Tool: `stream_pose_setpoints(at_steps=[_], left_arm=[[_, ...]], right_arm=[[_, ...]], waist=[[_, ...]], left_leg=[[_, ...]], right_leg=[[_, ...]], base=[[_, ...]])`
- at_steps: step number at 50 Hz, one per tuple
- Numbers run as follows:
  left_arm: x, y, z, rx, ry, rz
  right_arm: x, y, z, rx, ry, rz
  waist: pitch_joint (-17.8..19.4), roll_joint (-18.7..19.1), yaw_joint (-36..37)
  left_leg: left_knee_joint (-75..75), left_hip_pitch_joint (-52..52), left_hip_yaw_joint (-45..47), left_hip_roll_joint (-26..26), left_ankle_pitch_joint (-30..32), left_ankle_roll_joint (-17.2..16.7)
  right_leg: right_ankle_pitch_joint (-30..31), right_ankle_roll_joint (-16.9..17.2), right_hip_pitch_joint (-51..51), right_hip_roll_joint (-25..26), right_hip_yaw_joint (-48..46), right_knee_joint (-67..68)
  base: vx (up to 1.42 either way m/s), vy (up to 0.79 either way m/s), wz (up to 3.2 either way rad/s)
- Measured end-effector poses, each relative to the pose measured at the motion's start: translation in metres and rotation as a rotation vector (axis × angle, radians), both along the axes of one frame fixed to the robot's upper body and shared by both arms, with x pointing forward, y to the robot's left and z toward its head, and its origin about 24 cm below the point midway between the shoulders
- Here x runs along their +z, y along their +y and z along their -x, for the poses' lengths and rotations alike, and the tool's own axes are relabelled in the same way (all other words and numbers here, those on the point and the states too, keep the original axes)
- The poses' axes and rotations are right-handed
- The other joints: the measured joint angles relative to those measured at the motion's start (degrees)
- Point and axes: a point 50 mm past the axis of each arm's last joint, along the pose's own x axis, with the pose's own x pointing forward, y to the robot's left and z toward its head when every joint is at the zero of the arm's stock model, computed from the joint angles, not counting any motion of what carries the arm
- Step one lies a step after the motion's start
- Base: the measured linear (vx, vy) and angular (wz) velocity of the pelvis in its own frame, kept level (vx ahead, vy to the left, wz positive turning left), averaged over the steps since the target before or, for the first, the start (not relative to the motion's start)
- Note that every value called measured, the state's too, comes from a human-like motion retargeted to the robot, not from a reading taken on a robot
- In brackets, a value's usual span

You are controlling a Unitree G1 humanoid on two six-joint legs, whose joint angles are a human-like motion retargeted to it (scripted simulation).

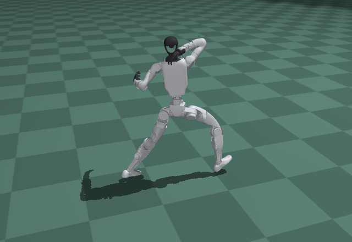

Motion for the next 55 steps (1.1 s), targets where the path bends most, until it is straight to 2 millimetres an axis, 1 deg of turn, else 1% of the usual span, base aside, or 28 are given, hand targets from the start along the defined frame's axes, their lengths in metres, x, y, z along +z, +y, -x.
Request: stream_pose_setpoints(at_steps=[2,3,5,7,8,10,12,15,19,21,23,25,27,30,32,35,37,38,40,42,44,45,46,48,50,52,53,55], left_arm=[[-0.001,0.000,0.002,0.050,-0.055,0.056],[-0.001,-0.002,0.001,0.060,-0.082,0.079],[-0.003,-0.010,-0.003,0.055,-0.124,0.135],[-0.010,-0.018,-0.005,0.053,-0.135,0.232],[-0.015,-0.020,-0.006,0.067,-0.139,0.291],[-0.029,-0.028,-0.006,0.094,-0.125,0.416],[-0.045,-0.041,-0.007,0.087,-0.080,0.513],[-0.056,-0.062,-0.013,0.011,-0.028,0.550],[-0.044,-0.085,-0.027,-0.138,-0.043,0.495],[-0.033,-0.094,-0.034,-0.188,-0.091,0.455],[-0.020,-0.102,-0.041,-0.228,-0.151,0.422],[-0.008,-0.107,-0.044,-0.263,-0.205,0.381],[0.003,-0.111,-0.044,-0.299,-0.249,0.372],[0.014,-0.120,-0.044,-0.375,-0.286,0.463],[0.018,-0.128,-0.045,-0.425,-0.308,0.628],[0.025,-0.150,-0.055,-0.547,-0.359,0.975],[0.035,-0.168,-0.062,-0.654,-0.404,1.177],[0.041,-0.176,-0.066,-0.700,-0.431,1.235],[0.056,-0.185,-0.073,-0.753,-0.497,1.246],[0.075,-0.186,-0.076,-0.764,-0.584,1.138],[0.101,-0.184,-0.076,-0.768,-0.705,0.958],[0.116,-0.183,-0.074,-0.767,-0.776,0.850],[0.133,-0.185,-0.070,-0.768,-0.855,0.716],[0.167,-0.194,-0.063,-0.749,-1.024,0.430],[0.200,-0.209,-0.056,-0.710,-1.182,0.151],[0.233,-0.227,-0.056,-0.658,-1.292,-0.119],[0.251,-0.240,-0.058,-0.622,-1.336,-0.257],[0.293,-0.275,-0.072,-0.490,-1.399,-0.534]], right_arm=[[0.010,-0.001,-0.004,-0.008,0.041,-0.087],[0.014,-0.003,-0.004,-0.003,0.058,-0.121],[0.017,-0.007,-0.003,0.023,0.062,-0.160],[0.018,-0.010,-0.001,0.045,0.051,-0.178],[0.019,-0.012,0.000,0.057,0.044,-0.189],[0.021,-0.015,-0.001,0.077,0.050,-0.228],[0.026,-0.018,-0.006,0.084,0.096,-0.281],[0.031,-0.022,-0.015,0.071,0.178,-0.323],[0.031,-0.026,-0.022,0.062,0.214,-0.350],[0.033,-0.029,-0.026,0.064,0.238,-0.389],[0.037,-0.037,-0.032,0.058,0.280,-0.461],[0.038,-0.054,-0.042,0.039,0.352,-0.583],[0.038,-0.074,-0.058,-0.006,0.456,-0.731],[0.026,-0.109,-0.091,-0.195,0.596,-1.016],[0.009,-0.132,-0.118,-0.434,0.627,-1.223],[-0.032,-0.168,-0.146,-0.885,0.548,-1.457],[-0.062,-0.189,-0.155,-1.156,0.488,-1.517],[-0.077,-0.198,-0.155,-1.280,0.453,-1.535],[-0.107,-0.213,-0.151,-1.493,0.414,-1.573],[-0.131,-0.219,-0.145,-1.603,0.490,-1.635],[-0.146,-0.219,-0.140,-1.637,0.590,-1.673],[-0.151,-0.218,-0.138,-1.650,0.618,-1.670],[-0.152,-0.218,-0.137,-1.678,0.600,-1.636],[-0.152,-0.220,-0.138,-1.730,0.541,-1.555],[-0.153,-0.219,-0.144,-1.768,0.489,-1.466],[-0.155,-0.214,-0.152,-1.784,0.460,-1.373],[-0.155,-0.212,-0.155,-1.787,0.439,-1.332],[-0.153,-0.213,-0.157,-1.794,0.369,-1.285]], waist=[[2.85,-0.44,0.20],[5.17,-0.35,0.62],[9.85,1.32,2.32],[14.32,4.27,2.11],[16.48,5.86,1.72],[19.82,8.24,0.12],[20.88,9.31,-2.51],[19.65,10.21,-6.58],[16.62,11.12,-11.71],[15.66,11.07,-13.82],[14.98,10.92,-15.40],[14.53,10.74,-15.79],[14.06,11.09,-15.85],[13.77,10.96,-15.70],[14.01,11.36,-15.95],[14.51,12.99,-15.38],[14.92,13.57,-15.17],[15.10,13.70,-15.15],[15.23,14.01,-15.98],[15.02,14.48,-18.74],[14.42,15.66,-22.21],[14.08,16.51,-23.97],[14.04,17.45,-26.01],[14.60,19.22,-30.42],[15.28,20.72,-35.29],[15.50,22.07,-40.96],[15.86,22.80,-43.85],[17.72,24.62,-49.35]], left_leg=[[2.06,0.75,-0.57,0.20,-0.84,-0.42],[3.45,1.82,-0.34,0.16,-1.17,-0.42],[7.13,3.47,1.51,1.47,-0.91,-0.42],[11.94,3.73,1.52,2.96,0.97,-0.42],[14.33,3.57,1.73,3.72,2.31,-0.42],[17.99,2.77,2.84,4.26,5.31,-0.42],[19.10,1.23,6.16,4.41,8.43,-0.42],[17.23,-1.69,15.30,6.21,12.88,-0.42],[11.24,-2.67,30.84,8.10,16.85,-0.42],[8.14,-1.98,37.52,6.87,17.34,-0.42],[5.17,-1.00,41.79,4.81,16.61,-0.42],[2.85,0.27,43.92,3.98,15.02,-0.42],[1.29,1.38,45.76,4.81,13.83,-0.42],[-1.03,3.17,49.09,5.64,12.05,-0.42],[-2.76,4.09,50.98,6.20,9.18,-0.42],[-5.34,4.19,53.79,8.21,4.34,-0.37],[-6.58,3.72,54.44,7.93,2.89,-0.36],[-6.96,3.55,54.55,7.26,2.77,-0.37],[-7.89,4.00,54.87,5.69,3.22,-0.37],[-9.22,5.20,55.24,3.57,3.69,0.44],[-9.80,5.37,56.34,2.36,3.67,1.62],[-9.76,5.15,57.19,2.29,3.51,2.11],[-9.39,5.10,58.14,2.55,3.22,2.46],[-8.57,5.64,60.47,3.27,2.97,2.94],[-7.91,7.14,63.87,4.13,3.70,3.33],[-7.04,8.41,67.75,5.23,5.65,3.91],[-6.41,8.70,69.36,6.00,6.91,4.17],[-4.59,8.27,70.91,7.82,9.86,4.85]], right_leg=[[10.46,3.26,6.24,1.88,-0.86,-19.48],[19.09,4.56,9.07,2.73,0.56,-25.84],[33.61,4.99,9.56,4.79,5.81,-27.18],[33.32,4.40,5.47,3.57,10.62,-13.85],[30.75,3.20,3.04,3.66,12.27,-7.72],[26.36,1.37,0.27,4.42,13.94,-1.41],[24.68,0.62,-0.55,5.45,13.84,-1.65],[24.83,0.96,-0.86,6.84,11.72,-6.22],[26.35,2.06,1.04,7.62,7.92,-15.69],[27.55,3.04,2.60,7.31,6.62,-21.24],[28.44,3.96,4.25,6.95,5.49,-26.33],[28.96,4.22,6.63,7.95,3.70,-31.07],[29.06,4.03,8.87,9.63,1.81,-35.10],[29.76,4.35,11.29,10.77,0.02,-40.11],[30.27,4.95,12.01,11.05,-1.33,-41.89],[30.34,4.99,11.14,13.15,-4.09,-43.88],[29.63,4.99,9.90,13.25,-5.52,-44.43],[29.17,4.99,9.40,12.79,-6.10,-44.46],[28.24,4.99,9.31,11.13,-8.13,-43.77],[28.25,4.74,10.49,8.02,-12.77,-41.85],[29.46,2.95,10.57,6.02,-18.39,-39.60],[30.24,1.82,10.15,5.67,-20.93,-38.47],[31.30,1.43,9.40,5.77,-21.66,-37.60],[33.78,1.35,7.30,6.67,-20.36,-36.31],[35.95,1.28,4.24,8.82,-16.18,-35.42],[35.42,0.22,0.26,11.48,-12.27,-32.91],[34.22,-0.34,-1.73,12.75,-10.90,-31.00],[30.98,-0.85,-5.11,14.60,-9.36,-26.53]], base=[[0.38,-0.84,0.92],[0.31,-0.85,0.62],[0.19,-0.82,0.25],[0.10,-0.69,0.19],[0.03,-0.61,-0.09],[0.00,-0.49,-0.33],[-0.03,-0.31,-0.34],[-0.05,-0.17,-0.17],[-0.02,-0.02,0.04],[-0.04,0.09,0.14],[-0.05,0.12,0.06],[-0.05,0.11,-0.11],[-0.06,0.10,-0.15],[-0.09,0.17,0.00],[-0.15,0.21,0.09],[-0.23,0.18,-0.06],[-0.21,0.18,-0.14],[-0.13,0.18,-0.17],[-0.01,0.18,-0.13],[0.10,0.17,-0.07],[0.10,0.07,-0.33],[0.10,-0.03,-0.59],[0.12,-0.08,-0.70],[0.18,-0.15,-0.89],[0.25,-0.23,-1.25],[0.30,-0.29,-1.50],[0.34,-0.32,-1.39],[0.37,-0.35,-1.06]])
